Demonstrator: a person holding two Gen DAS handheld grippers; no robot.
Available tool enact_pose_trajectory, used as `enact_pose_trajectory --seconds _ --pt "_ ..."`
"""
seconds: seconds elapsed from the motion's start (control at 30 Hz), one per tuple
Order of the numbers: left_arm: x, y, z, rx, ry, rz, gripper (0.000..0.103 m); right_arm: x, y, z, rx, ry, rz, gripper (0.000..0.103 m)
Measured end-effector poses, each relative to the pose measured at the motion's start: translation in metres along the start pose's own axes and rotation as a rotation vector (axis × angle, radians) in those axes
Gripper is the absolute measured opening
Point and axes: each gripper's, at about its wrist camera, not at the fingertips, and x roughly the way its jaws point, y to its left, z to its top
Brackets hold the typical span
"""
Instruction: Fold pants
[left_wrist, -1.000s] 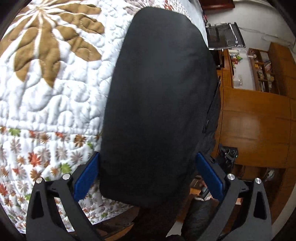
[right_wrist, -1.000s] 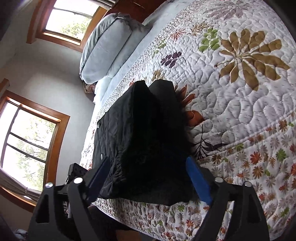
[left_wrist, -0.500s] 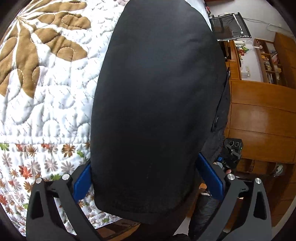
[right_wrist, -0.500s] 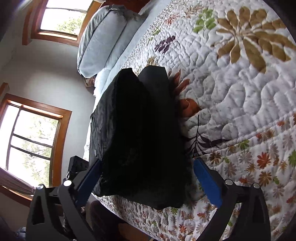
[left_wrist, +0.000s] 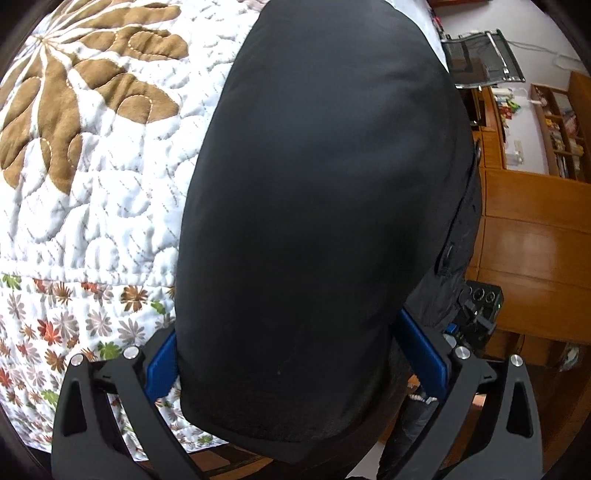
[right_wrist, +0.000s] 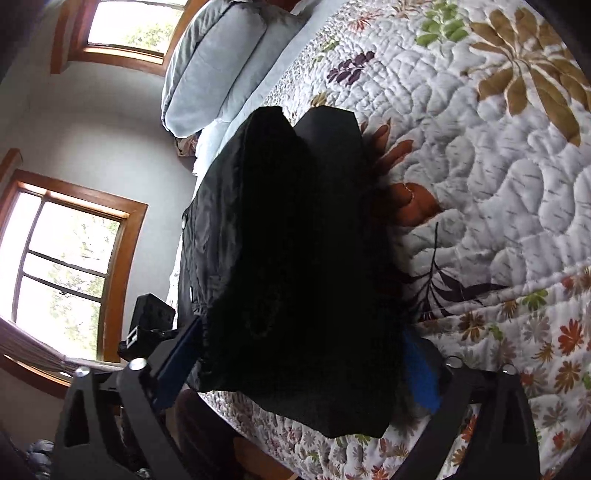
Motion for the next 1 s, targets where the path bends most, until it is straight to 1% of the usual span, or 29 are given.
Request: enact_pose_trajectory --seconds 0.13,0.17,0.2,0.27,0.37,0.43,0.5,0.53,0.6,0.7,0.83,0.87,1.0 --pt "0.002 0.0 -0.001 0.021 -0.011 0.012 0.101 -0.003 -0.001 -0.002 0.003 -0.012 0.005 0.08" --pt "0.001 -0.003 -0.002 0.032 -0.017 0.015 0.101 -0.004 -0.002 -0.002 0.002 -0.014 0.006 0.075" --pt "-0.001 -0.004 -0.003 0.045 -0.023 0.012 0.1 -0.005 -0.002 -0.003 -0.002 -0.016 0.008 0.071" --pt "-0.003 -0.007 -0.012 0.072 -0.03 -0.002 0.099 -0.008 0.0 -0.003 -0.01 -0.026 0.015 0.059" --pt "-0.002 -0.012 -0.013 0.111 -0.034 -0.036 0.099 -0.012 0.004 -0.003 -0.028 -0.037 0.018 0.051" --pt "-0.002 -0.013 -0.012 0.112 -0.033 -0.042 0.096 -0.014 0.006 -0.005 -0.035 -0.039 0.021 0.048" --pt "-0.004 -0.01 -0.011 0.107 -0.03 -0.061 0.087 -0.014 0.009 -0.005 -0.038 -0.041 0.038 0.047" --pt "-0.005 -0.007 -0.01 0.105 -0.028 -0.075 0.084 -0.013 0.012 -0.005 -0.038 -0.042 0.045 0.046" --pt "-0.008 -0.006 -0.009 0.105 -0.025 -0.102 0.074 -0.011 0.013 -0.004 -0.038 -0.041 0.061 0.046" --pt "-0.01 -0.006 -0.008 0.102 -0.02 -0.13 0.065 -0.009 0.015 -0.002 -0.034 -0.041 0.083 0.045" --pt "-0.011 -0.006 -0.009 0.105 -0.026 -0.156 0.059 -0.004 0.02 0.002 -0.025 -0.046 0.099 0.045" --pt "-0.007 0.001 -0.011 0.108 -0.028 -0.158 0.057 -0.003 0.02 0.002 -0.021 -0.048 0.108 0.044" --pt "-0.009 0.002 -0.012 0.11 -0.043 -0.18 0.051 0.002 0.021 0.004 -0.015 -0.051 0.128 0.043"
